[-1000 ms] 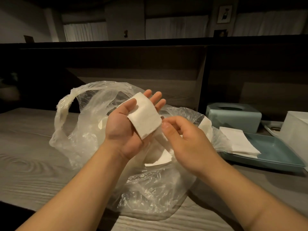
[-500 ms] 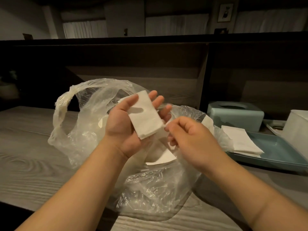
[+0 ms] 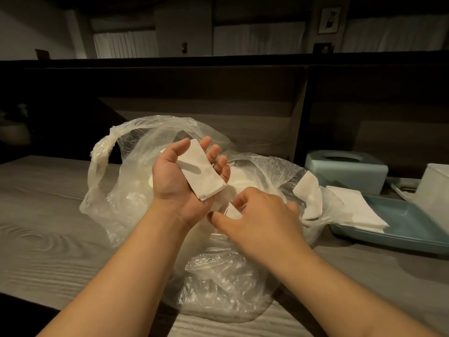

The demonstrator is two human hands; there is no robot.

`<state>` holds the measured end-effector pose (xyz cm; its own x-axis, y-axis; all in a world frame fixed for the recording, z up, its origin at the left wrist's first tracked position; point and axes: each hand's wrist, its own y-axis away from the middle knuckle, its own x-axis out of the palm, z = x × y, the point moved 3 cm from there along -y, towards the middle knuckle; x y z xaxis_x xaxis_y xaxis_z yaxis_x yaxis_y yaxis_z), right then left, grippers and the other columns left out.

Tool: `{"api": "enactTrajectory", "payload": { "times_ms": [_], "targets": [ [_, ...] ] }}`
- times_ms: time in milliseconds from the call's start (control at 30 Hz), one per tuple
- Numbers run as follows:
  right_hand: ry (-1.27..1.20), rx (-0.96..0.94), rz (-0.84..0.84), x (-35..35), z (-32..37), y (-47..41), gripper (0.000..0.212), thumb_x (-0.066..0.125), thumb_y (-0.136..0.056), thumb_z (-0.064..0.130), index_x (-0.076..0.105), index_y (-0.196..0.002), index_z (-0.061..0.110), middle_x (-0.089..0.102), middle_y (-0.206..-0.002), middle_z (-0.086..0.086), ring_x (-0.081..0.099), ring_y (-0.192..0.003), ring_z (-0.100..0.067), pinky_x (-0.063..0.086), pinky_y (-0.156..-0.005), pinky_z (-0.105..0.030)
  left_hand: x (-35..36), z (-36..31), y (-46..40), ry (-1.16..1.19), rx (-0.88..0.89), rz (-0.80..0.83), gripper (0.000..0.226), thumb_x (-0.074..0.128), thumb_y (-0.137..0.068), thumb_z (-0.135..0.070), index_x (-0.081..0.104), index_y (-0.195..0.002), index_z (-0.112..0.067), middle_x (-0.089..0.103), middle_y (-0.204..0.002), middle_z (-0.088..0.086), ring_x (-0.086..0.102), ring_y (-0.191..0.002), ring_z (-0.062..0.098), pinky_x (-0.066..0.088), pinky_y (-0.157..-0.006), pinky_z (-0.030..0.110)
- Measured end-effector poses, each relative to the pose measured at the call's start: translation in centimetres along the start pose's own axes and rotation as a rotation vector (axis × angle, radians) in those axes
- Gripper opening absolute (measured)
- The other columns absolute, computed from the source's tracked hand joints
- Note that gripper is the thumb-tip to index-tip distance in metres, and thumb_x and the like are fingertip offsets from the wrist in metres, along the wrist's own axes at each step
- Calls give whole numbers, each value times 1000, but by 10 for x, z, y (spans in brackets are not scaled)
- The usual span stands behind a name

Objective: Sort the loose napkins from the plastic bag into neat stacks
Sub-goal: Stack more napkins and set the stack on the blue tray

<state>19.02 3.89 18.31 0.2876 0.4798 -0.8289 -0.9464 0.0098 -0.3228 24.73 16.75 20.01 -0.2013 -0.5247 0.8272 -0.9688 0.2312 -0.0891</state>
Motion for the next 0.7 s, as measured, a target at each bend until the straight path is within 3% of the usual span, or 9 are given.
{"api": "enactTrajectory", "payload": {
  "times_ms": [100, 233, 367, 467, 533, 667, 700],
  "targets": [
    [13, 8, 29, 6, 2, -1, 58, 53, -74, 85, 48, -64, 28, 52, -65, 14, 55, -88, -15, 33, -93, -48, 0, 0, 0, 0, 7, -2, 44, 59, -81, -32, 66, -118, -9, 66, -98, 8, 63, -81, 24, 51, -82, 35],
    [-81, 1, 57, 13, 1, 2, 59, 64, -77, 72, 43, -55, 22, 47, -56, 10, 52, -84, -16, 28, -81, -43, 3, 2, 2, 11, 14, -3, 47, 60, -77, -32, 66, -117, -9, 66, -99, 9, 63, -80, 24, 51, -83, 35],
    [-276, 25, 34, 13, 0, 4, 39, 67, -81, 53, 56, -64, 20, 56, -60, 10, 55, -78, -13, 24, -74, -39, 4, 2, 3, 71, 8, 50, 48, 60, -79, -32, 64, -121, -10, 66, -98, 9, 63, -83, 25, 50, -87, 35],
    [-447, 58, -30, 4, -6, 5, 28, 66, -84, 45, 64, -80, 18, 66, -72, 5, 60, -77, -17, 42, -81, -43, 4, 0, 3, 140, -1, 96, 51, 61, -77, -33, 64, -123, -10, 65, -101, 8, 63, -85, 25, 51, -89, 35],
    [-613, 52, -69, -5, -10, 6, 24, 71, -85, 36, 65, -82, 13, 70, -75, 0, 65, -74, -23, 53, -74, -46, 3, -2, 2, 175, -6, 119, 52, 61, -77, -33, 64, -124, -11, 65, -102, 8, 64, -85, 25, 51, -89, 34],
    [-863, 89, -89, -24, -18, 3, 1, 73, -88, 20, 73, -89, 19, 76, -83, 3, 73, -79, -18, 59, -69, -36, 1, -3, 2, 199, -4, 105, 54, 62, -77, -33, 65, -125, -11, 65, -105, 7, 65, -83, 24, 52, -87, 33],
    [-902, 92, -88, -27, -21, 1, 4, 72, -89, 18, 73, -92, 21, 77, -86, 3, 74, -81, -17, 60, -70, -35, 0, -3, 2, 200, -1, 91, 55, 62, -77, -33, 66, -127, -11, 65, -106, 7, 65, -83, 24, 52, -86, 33]
  ]
}}
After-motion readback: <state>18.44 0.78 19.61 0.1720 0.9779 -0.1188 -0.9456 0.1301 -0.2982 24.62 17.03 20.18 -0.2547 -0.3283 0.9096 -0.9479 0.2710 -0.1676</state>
